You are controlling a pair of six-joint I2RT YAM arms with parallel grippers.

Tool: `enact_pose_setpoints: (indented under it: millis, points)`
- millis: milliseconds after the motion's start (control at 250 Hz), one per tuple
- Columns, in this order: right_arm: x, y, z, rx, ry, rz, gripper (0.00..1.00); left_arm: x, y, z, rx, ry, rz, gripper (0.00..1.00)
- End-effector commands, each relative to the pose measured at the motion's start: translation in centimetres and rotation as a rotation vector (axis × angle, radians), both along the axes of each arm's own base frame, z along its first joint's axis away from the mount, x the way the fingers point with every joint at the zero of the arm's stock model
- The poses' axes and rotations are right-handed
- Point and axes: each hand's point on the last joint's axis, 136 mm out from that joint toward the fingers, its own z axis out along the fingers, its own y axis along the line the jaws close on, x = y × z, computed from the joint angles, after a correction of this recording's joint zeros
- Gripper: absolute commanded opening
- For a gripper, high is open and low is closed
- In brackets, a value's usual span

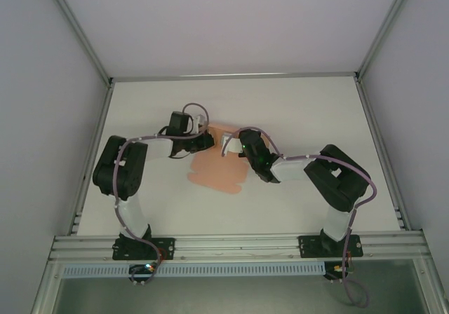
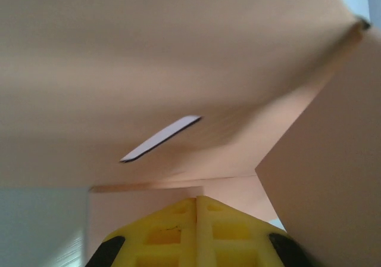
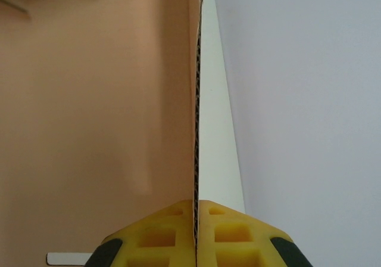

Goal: Assemble paper box

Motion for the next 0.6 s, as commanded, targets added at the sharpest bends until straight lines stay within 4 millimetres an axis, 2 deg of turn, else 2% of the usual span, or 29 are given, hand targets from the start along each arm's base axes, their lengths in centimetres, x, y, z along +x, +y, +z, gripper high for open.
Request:
enact_pose_setpoints:
  millis: [0, 188, 208, 379, 443, 487, 595]
  points:
    - [-2.9, 0.5, -5.6, -0.087, 0.182, 0.086, 0.00, 0.8, -1.3, 0.9, -0.034, -0.061, -0.042, 0.02]
    - [-3.0, 0.5, -5.9, -0.091, 0.187, 0.086, 0.00, 1.4, -0.5, -0.3, 0.021, -0.053, 0.007, 0.02]
    - [-3.0, 0.5, -5.8, -0.090, 0.185, 0.087, 0.00, 0.7, -1.4, -0.5, 0.033, -0.050, -0.014, 0.02]
    - [-2.9, 0.5, -5.6, -0.086, 0.180, 0.088, 0.00, -0.1, -1.9, -1.2, 0.158, -0.072, -0.040, 0.02]
    - [-2.9, 0.5, -5.7, -0.088, 0.177, 0.087, 0.00, 0.0, -1.4, -1.2, 0.167, -0.063, -0.012, 0.03]
    - [-2.7, 0.3, -5.6, -0.092, 0.170, 0.082, 0.00, 0.0, -0.8, -0.8, 0.167, -0.065, 0.009, 0.07]
    - [-2.2, -0.1, -5.1, -0.100, 0.142, 0.065, 0.00, 0.0, 1.9, 0.5, 0.192, -0.073, 0.087, 0.16]
